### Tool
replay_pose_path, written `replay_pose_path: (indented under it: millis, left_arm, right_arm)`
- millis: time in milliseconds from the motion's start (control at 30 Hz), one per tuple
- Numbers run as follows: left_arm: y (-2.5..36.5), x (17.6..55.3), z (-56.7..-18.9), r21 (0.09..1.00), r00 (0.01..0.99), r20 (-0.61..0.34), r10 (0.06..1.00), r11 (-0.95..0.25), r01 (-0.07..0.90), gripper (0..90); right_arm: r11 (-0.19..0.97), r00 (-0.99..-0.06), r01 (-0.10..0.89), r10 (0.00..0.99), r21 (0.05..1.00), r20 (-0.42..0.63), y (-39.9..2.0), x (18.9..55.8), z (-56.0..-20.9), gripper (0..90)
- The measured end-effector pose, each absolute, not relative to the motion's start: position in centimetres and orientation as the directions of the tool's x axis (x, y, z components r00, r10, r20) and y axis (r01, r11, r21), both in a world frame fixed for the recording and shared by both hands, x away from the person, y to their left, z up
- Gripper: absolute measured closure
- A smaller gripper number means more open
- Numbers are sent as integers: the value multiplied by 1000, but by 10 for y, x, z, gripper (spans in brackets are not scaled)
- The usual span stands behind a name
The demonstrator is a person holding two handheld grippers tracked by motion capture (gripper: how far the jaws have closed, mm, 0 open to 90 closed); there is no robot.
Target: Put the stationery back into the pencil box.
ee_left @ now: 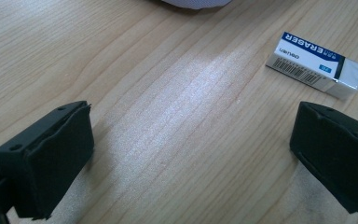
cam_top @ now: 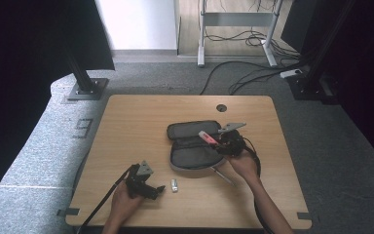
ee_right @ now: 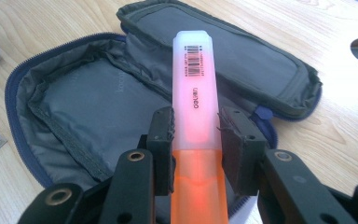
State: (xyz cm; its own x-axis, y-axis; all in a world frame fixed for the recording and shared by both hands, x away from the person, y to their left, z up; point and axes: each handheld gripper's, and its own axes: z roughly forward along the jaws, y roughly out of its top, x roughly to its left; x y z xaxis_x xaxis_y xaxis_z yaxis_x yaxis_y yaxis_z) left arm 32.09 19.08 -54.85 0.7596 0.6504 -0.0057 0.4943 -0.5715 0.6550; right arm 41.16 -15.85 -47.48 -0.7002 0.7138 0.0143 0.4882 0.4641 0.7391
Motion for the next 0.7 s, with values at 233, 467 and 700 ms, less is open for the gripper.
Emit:
replay_pose_path:
  millis: [233, 467, 700]
  left_arm:
    - [191, 321, -549, 658, 758, -9, 652, -567, 496, 0]
    - [191, 321, -549, 657, 758, -8, 652, -568, 496, 0]
    - [191, 321, -549, 657, 761, -8, 649, -570, 493, 0]
  right_arm:
    - [478, -713, 481, 701, 735, 12, -148, 414, -481, 655]
    - [495, -722, 480, 692, 725, 5, -140, 417, -489, 655]
    - [506, -720, 497, 694, 705, 10, -138, 420, -501, 655]
